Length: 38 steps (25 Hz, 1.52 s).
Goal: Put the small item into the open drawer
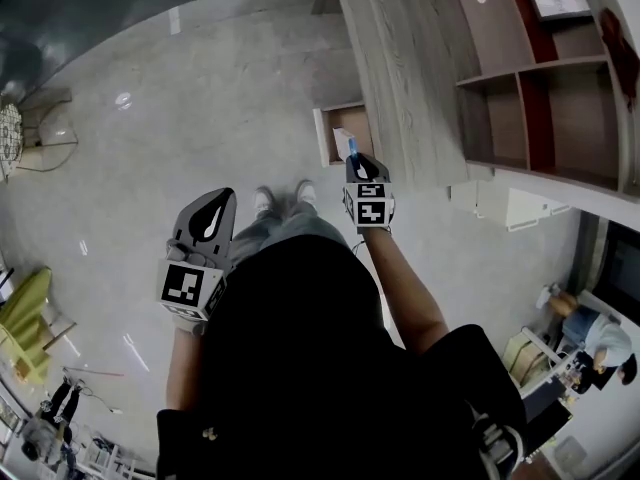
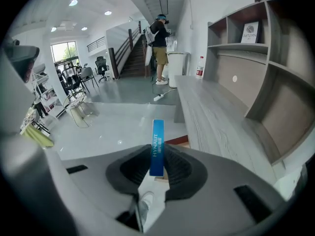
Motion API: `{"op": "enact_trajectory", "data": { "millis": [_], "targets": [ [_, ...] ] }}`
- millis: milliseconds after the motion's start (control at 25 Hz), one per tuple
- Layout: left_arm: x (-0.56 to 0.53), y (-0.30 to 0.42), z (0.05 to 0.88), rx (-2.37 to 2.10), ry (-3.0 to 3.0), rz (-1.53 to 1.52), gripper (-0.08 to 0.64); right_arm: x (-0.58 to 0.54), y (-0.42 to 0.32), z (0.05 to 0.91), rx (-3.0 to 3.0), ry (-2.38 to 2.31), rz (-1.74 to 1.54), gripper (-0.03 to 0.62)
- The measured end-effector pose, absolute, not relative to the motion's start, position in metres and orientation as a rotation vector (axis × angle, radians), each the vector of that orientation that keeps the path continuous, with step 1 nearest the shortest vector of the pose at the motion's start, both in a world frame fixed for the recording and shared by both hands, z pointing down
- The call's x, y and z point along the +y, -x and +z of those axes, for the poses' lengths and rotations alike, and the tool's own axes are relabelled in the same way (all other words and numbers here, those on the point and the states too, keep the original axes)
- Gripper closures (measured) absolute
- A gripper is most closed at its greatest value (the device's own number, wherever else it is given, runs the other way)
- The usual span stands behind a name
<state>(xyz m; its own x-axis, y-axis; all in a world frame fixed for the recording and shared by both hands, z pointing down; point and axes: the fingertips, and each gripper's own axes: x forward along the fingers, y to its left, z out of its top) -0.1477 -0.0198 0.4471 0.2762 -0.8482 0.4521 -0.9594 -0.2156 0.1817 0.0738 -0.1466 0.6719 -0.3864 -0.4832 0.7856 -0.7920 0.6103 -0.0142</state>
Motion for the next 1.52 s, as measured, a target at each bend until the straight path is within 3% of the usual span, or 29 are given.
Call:
{"op": "enact_trajectory", "data": {
  "millis": [920, 1520],
  "targets": [
    [0.010, 0.159, 0.462, -1.778, -1.911, 0.414, 0.557, -0.172, -0.075, 0.782, -1.870, -0.859, 0.533, 0.503],
    [0.017, 0.163, 0.459, -1.810, -1.873, 0.394, 0.557, -0.179, -0.067, 0.781, -1.892, -0.862, 0.545, 0.463]
  ]
}}
